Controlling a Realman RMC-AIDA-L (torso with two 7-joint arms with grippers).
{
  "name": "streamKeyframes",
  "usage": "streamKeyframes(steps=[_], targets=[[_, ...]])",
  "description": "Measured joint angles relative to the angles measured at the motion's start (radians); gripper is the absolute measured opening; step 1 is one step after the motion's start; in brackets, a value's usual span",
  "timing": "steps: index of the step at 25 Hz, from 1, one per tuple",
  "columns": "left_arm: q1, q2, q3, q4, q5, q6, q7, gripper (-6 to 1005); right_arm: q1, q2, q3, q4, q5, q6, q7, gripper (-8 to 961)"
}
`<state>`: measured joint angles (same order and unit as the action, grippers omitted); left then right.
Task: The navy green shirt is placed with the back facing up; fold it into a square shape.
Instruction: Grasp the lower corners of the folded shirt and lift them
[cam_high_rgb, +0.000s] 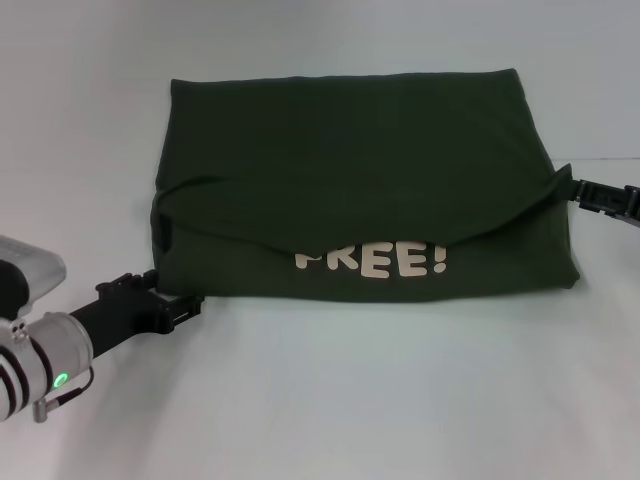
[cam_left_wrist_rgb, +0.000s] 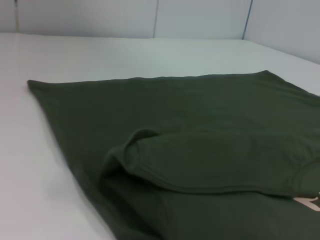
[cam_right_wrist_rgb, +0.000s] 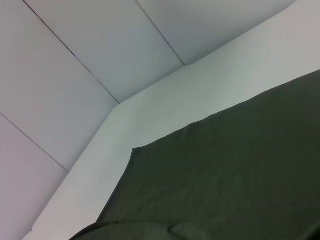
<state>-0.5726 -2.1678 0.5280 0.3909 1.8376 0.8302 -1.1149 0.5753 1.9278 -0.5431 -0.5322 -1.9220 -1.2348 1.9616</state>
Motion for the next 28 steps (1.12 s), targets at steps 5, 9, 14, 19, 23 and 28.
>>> streamKeyframes(steps=[5,9,14,19,23,28], targets=[[-0.005,0.000,0.000,-0.003,0.000,0.000,0.002,747,-0.001,0.000,0.003,0.000,0.000,0.000,-0.003,714],[-0.007,0.000,0.000,-0.003,0.000,-0.001,0.002,748,-0.005,0.001,0.005,0.000,0.000,0.000,-0.004,712],[-0.010,0.000,0.008,-0.003,0.000,-0.009,0.003,706,-0.008,0.002,0.008,0.000,0.001,0.003,-0.005,709],[-0.012,0.000,0.033,0.001,0.000,-0.047,0.000,617,-0.010,0.003,0.008,0.000,0.002,0.005,-0.006,706],[-0.013,0.000,0.038,0.002,0.000,-0.060,-0.002,481,-0.011,0.004,0.008,0.000,0.002,0.005,-0.006,704],[-0.015,0.000,0.038,0.003,0.000,-0.079,-0.004,290,-0.015,0.008,0.008,-0.002,0.003,0.003,-0.006,701]])
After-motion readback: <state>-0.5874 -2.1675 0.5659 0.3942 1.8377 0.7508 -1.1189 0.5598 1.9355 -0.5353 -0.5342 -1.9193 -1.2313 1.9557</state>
